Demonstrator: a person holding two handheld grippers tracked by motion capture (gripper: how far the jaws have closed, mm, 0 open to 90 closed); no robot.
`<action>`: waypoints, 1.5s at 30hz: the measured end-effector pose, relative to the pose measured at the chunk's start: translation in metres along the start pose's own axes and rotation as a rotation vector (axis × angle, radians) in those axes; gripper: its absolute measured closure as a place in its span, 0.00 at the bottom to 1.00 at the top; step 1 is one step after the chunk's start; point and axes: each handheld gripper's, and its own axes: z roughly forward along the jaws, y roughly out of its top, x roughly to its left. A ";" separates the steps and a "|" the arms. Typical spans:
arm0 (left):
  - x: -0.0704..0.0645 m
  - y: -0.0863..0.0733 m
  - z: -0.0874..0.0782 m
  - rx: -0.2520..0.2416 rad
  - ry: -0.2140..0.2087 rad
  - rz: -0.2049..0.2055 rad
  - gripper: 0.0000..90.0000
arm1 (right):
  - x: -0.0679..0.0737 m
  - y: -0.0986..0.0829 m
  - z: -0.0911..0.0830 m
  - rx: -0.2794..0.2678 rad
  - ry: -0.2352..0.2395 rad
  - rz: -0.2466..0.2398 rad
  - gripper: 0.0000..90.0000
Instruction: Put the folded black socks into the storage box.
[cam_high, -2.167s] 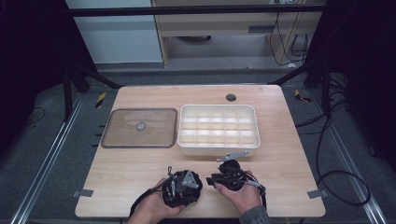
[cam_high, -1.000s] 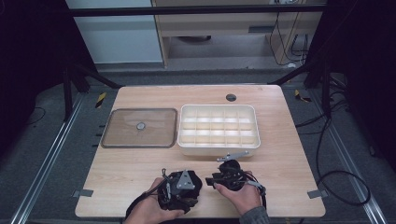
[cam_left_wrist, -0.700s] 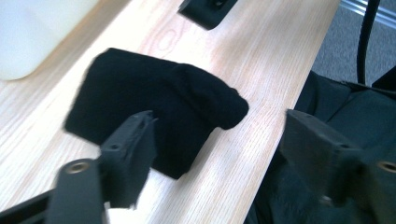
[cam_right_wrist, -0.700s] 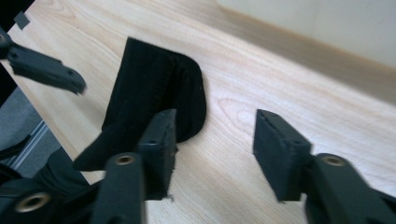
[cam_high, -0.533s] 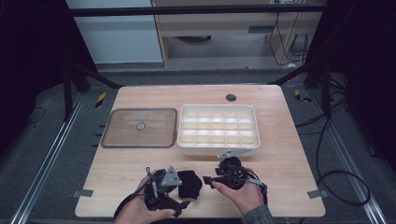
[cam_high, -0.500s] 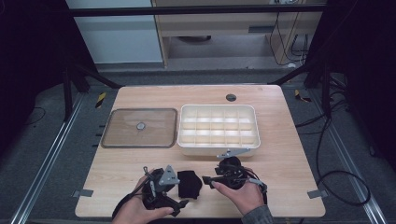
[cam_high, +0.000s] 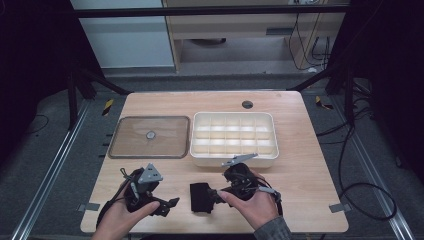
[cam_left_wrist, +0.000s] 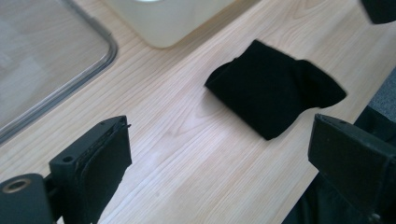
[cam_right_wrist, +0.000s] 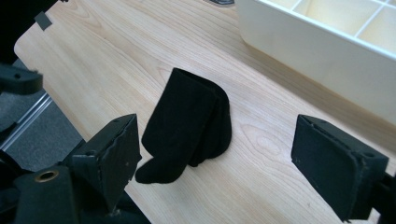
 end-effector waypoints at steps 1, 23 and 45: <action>0.007 -0.004 -0.002 0.005 0.015 -0.014 0.06 | 0.002 0.002 0.000 0.001 -0.001 -0.006 0.17; 0.090 -0.070 -0.009 0.008 0.164 -0.220 0.07 | 0.009 0.032 0.022 0.090 -0.016 -0.070 0.19; 0.113 -0.117 0.033 -0.045 0.276 -0.359 0.06 | -0.002 0.013 0.071 0.150 0.022 -0.040 0.20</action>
